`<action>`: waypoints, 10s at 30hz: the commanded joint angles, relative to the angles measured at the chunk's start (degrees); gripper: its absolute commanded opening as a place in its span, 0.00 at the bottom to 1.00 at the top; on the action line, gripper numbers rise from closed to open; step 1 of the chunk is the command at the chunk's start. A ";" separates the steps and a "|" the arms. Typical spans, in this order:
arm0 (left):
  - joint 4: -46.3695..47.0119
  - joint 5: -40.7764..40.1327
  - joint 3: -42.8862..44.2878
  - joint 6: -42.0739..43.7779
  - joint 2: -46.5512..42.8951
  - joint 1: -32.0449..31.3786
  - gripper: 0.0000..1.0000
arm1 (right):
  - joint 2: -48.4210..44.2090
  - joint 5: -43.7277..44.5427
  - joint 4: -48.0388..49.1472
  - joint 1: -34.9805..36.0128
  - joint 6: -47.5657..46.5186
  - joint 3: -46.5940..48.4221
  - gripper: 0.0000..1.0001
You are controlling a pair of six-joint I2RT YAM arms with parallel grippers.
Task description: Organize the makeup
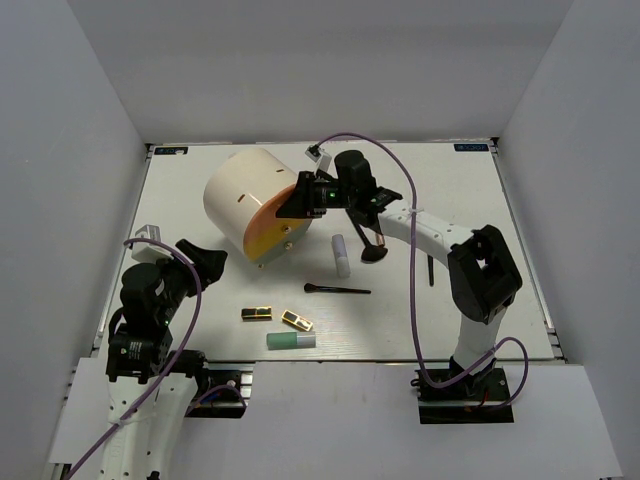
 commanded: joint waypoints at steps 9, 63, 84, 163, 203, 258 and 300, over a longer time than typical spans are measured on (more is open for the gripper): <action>1.10 0.79 0.99 -0.41 -0.36 0.17 0.82 | -1.82 0.56 2.87 -0.50 -2.57 0.23 0.20; 3.57 3.69 -1.21 -1.73 -1.32 0.17 0.82 | -17.49 32.90 -9.08 -1.91 -31.40 -26.95 0.60; 1.63 2.38 -0.59 -1.46 -1.85 0.17 0.82 | -4.99 35.10 -8.20 -1.65 -21.91 -21.93 0.62; -8.74 15.30 5.39 2.23 -6.60 0.17 0.76 | -1.92 -40.66 -11.34 -5.07 -94.66 16.74 0.00; -9.27 14.33 4.77 1.70 -9.06 0.17 0.76 | 6.44 -16.84 -67.71 1.96 -146.19 41.09 0.34; -10.94 42.72 16.90 20.95 17.57 0.69 0.31 | -40.76 -26.76 -21.73 -4.02 -75.26 -26.93 0.54; -10.93 24.44 50.30 35.09 50.79 -38.67 0.70 | -41.47 -6.29 -20.86 -18.85 -51.80 -30.98 0.23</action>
